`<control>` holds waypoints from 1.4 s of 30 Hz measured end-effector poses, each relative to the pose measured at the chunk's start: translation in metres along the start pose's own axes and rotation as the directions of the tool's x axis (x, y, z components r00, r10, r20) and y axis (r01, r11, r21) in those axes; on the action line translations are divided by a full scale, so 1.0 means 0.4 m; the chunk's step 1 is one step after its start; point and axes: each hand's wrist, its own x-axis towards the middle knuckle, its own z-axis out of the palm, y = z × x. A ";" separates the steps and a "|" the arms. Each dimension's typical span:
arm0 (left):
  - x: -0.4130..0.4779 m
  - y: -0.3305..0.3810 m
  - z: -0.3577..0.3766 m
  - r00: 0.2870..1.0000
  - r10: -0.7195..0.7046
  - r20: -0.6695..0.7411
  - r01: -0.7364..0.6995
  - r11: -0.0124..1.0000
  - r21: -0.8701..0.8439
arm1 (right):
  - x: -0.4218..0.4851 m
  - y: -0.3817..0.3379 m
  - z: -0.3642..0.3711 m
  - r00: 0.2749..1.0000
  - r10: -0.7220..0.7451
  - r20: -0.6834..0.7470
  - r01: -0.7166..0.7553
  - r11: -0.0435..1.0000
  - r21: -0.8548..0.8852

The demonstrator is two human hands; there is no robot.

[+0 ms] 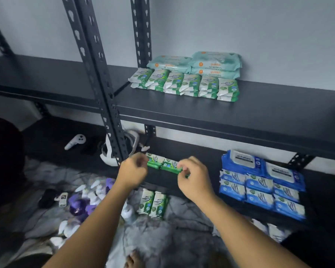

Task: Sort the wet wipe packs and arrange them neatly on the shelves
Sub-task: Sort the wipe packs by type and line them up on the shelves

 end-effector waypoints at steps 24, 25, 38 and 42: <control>0.178 -0.561 0.451 0.672 -0.706 0.224 0.608 0.699 0.376 | -0.113 0.522 0.600 0.123 0.913 0.390 -0.949 0.223 -0.223; 0.180 -0.569 0.461 0.671 -0.709 0.217 0.610 0.694 0.382 | -0.111 0.522 0.611 0.115 0.922 0.369 -0.960 0.199 -0.197; 0.135 -0.586 0.500 0.603 -0.754 0.263 0.690 0.657 0.303 | -0.153 0.561 0.608 0.151 0.948 0.281 -0.937 0.228 -0.263; 0.094 -0.550 0.515 0.544 -0.755 0.366 0.721 0.644 0.258 | -0.197 0.537 0.557 0.269 0.947 0.174 -0.904 0.310 -0.293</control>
